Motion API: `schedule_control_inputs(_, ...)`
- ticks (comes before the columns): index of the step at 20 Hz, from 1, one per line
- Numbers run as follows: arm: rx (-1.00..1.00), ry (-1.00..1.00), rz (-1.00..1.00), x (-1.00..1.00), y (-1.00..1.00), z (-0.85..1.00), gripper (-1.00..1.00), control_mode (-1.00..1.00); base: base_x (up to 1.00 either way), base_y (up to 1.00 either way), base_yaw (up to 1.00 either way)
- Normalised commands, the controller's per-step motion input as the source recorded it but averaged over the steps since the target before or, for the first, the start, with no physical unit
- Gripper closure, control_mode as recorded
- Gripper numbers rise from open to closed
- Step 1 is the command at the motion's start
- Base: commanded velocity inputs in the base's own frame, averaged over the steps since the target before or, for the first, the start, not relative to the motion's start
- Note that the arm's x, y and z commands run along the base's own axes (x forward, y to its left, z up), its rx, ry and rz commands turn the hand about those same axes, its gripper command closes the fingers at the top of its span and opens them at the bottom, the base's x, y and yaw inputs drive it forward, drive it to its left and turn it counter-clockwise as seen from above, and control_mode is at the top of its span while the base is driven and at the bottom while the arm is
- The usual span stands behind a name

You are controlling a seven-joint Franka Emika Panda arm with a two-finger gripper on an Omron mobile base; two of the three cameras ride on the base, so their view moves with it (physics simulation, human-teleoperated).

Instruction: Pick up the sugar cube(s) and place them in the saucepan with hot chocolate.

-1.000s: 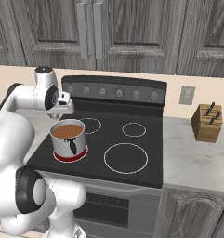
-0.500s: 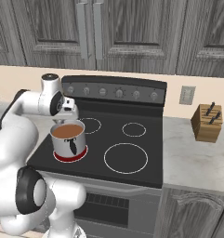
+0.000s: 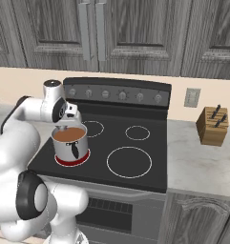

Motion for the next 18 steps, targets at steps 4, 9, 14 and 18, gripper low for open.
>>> schedule_control_inputs(4,0.0,0.0,0.0,0.16,0.0,-0.02,1.0,-1.0,0.0,0.0,0.0)
schedule_control_inputs(9,0.0,0.0,0.0,0.1,0.0,0.0,1.0,-1.0,0.0,0.0,0.0)
schedule_control_inputs(14,0.0,0.0,0.0,0.08,0.0,0.0,1.0,-1.0,0.0,0.0,0.0)
schedule_control_inputs(18,0.0,0.0,0.0,0.1,0.0,0.0,1.0,-1.0,0.0,0.0,0.0)
